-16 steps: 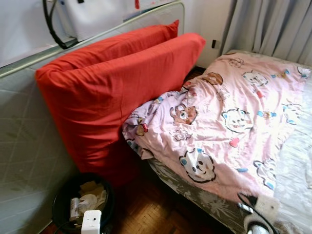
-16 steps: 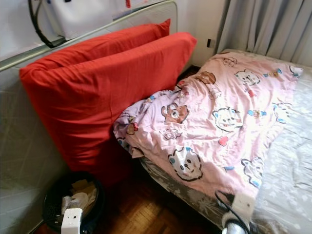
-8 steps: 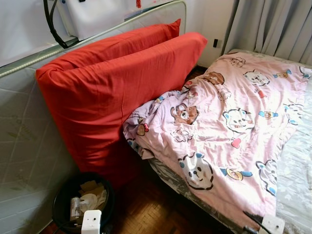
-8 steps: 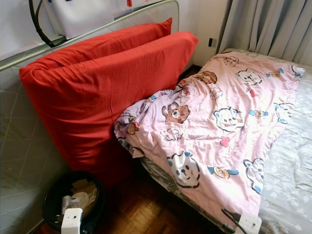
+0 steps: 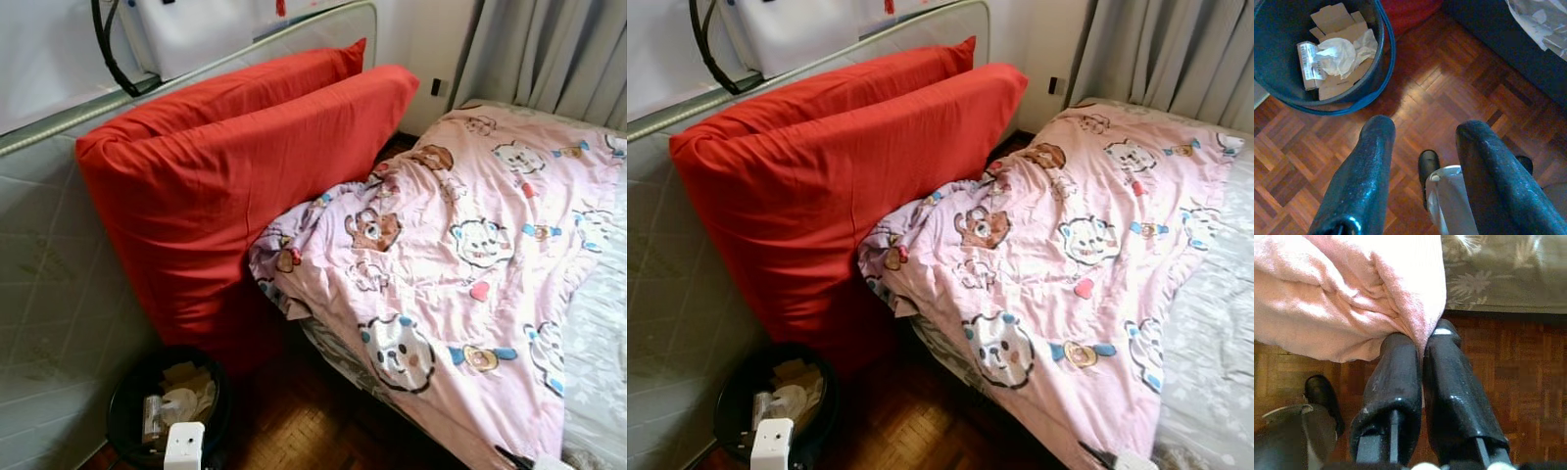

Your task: Clean up the room

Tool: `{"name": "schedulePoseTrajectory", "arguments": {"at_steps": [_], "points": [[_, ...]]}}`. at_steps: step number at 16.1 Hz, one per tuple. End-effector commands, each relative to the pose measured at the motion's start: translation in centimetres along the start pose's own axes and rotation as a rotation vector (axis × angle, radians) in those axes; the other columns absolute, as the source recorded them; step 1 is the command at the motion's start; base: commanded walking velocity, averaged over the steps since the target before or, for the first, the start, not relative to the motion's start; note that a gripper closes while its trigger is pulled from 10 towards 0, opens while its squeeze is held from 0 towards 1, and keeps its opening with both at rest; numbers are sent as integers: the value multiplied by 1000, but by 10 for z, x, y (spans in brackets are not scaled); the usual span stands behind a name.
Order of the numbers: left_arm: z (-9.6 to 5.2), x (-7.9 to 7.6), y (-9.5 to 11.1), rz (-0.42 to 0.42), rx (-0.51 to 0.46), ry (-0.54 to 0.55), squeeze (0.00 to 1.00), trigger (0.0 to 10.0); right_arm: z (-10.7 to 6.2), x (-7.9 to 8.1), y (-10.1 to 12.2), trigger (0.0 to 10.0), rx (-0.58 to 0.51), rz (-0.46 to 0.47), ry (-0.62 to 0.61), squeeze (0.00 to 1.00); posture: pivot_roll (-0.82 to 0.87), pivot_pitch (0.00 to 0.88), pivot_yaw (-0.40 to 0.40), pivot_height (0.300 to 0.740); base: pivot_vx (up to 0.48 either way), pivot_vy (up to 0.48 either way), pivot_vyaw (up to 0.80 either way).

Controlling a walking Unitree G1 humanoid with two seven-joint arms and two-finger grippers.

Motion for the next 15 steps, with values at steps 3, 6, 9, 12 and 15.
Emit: {"name": "schedulePoseTrajectory", "arguments": {"at_steps": [3,6,9,12,15], "points": [[-2,5,-4,19,21,9,0,10000,0,-5,-8,10000,46,39,-15,0,17,23,28,740,0,0,0],[-2,5,-5,23,24,7,0,10000,1,-4,-7,10000,43,46,-2,471,17,22,29,740,0,0,0],[-2,5,-5,24,26,6,0,10000,1,1,-7,10000,54,48,38,604,18,19,30,740,0,0,0],[-1,5,-4,26,26,6,0,10000,1,3,-8,10000,59,48,51,600,16,14,31,740,0,0,0],[-1,4,-4,27,26,5,0,10000,1,3,-8,10000,58,53,61,596,17,14,30,740,0,0,0]]}}
Point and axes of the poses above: a point about 5 cm out from each wrist's last joint towards the gripper, its own z axis pointing out of the wrist towards the gripper, its own y axis along the axis of the wrist's last joint, x = y × z, the point moved 1 cm from there along z, pointing out of the wrist towards the gripper, and after that the axes turned 2 degrees about z, right-handed, at the moved point
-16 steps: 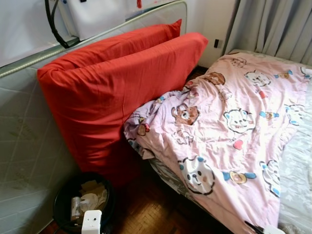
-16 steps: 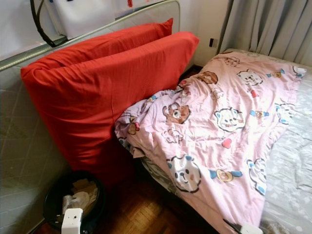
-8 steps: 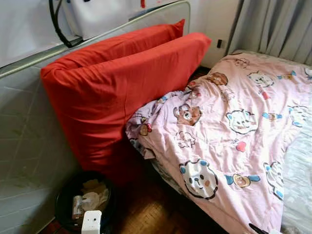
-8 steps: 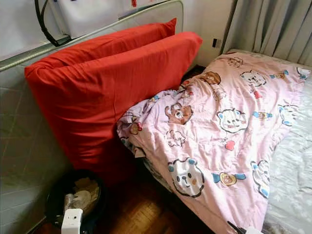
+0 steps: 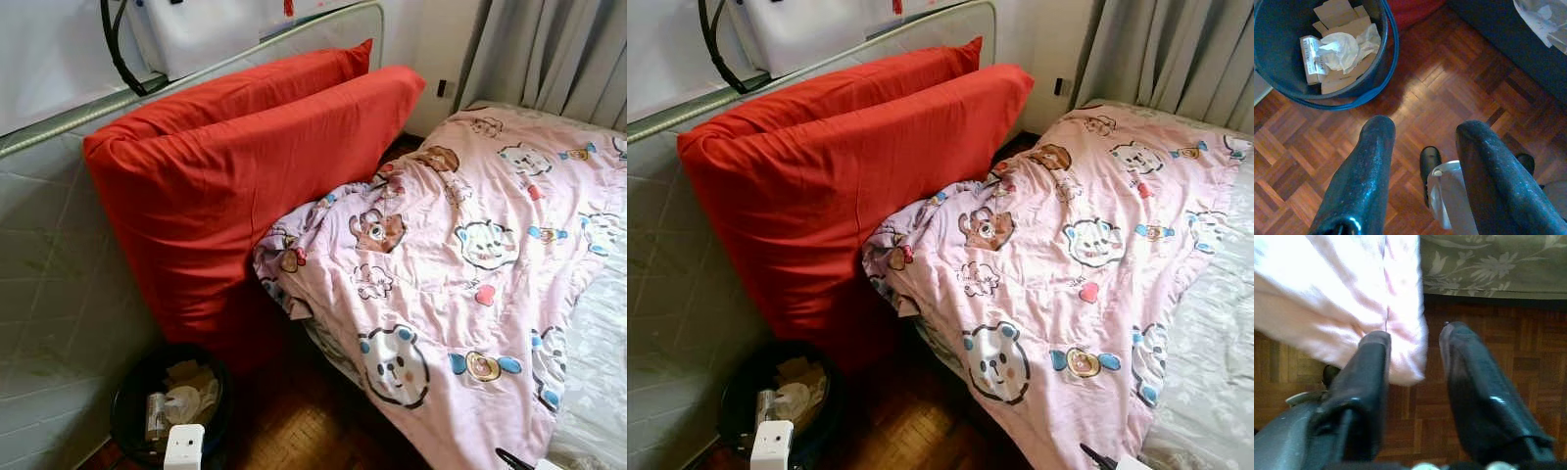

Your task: Clean up the room

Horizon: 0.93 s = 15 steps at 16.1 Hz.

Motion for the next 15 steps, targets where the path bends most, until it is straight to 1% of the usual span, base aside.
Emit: {"name": "schedulePoseTrajectory", "arguments": {"at_steps": [1,2,3,4,5,7,8,10,11,12,13,15], "points": [[-1,4,-2,23,13,6,0,10000,0,-2,-1,10000,5,10,-1,584,17,14,30,740,0,0,0],[-1,4,-2,24,13,4,0,10000,1,-2,0,10000,4,11,3,529,17,15,30,740,0,0,0],[-1,4,-2,24,13,4,0,10000,1,-2,0,10000,4,11,4,506,17,15,30,740,0,0,0],[-1,4,-2,25,14,4,0,10000,1,-1,2,10000,-3,9,18,0,16,17,29,740,0,0,0],[0,3,-2,23,15,4,0,10000,1,4,5,10000,-20,27,60,0,14,17,29,740,0,0,0],[0,4,-1,19,18,7,0,10000,1,14,13,10000,-55,-23,144,0,9,16,28,740,0,0,0],[0,5,-1,6,19,15,0,10000,-2,30,17,10000,-64,-63,239,0,-2,15,26,740,0,0,0],[1,5,1,-7,20,22,0,10000,-4,45,20,10000,-69,-128,323,0,-9,14,25,740,0,0,0],[1,4,1,-14,21,25,0,10000,-5,48,20,10000,-65,-143,337,0,-12,12,23,740,0,0,0],[2,3,1,-21,22,27,0,10000,-5,52,21,10000,-66,-192,353,0,-8,10,19,740,0,0,0],[2,3,2,-23,25,28,0,10000,-5,53,20,10000,-56,-190,346,0,-3,8,16,740,0,0,0],[2,3,2,-24,29,31,0,10000,-6,55,15,10000,-45,-262,352,0,-2,8,15,740,0,0,0]]}}
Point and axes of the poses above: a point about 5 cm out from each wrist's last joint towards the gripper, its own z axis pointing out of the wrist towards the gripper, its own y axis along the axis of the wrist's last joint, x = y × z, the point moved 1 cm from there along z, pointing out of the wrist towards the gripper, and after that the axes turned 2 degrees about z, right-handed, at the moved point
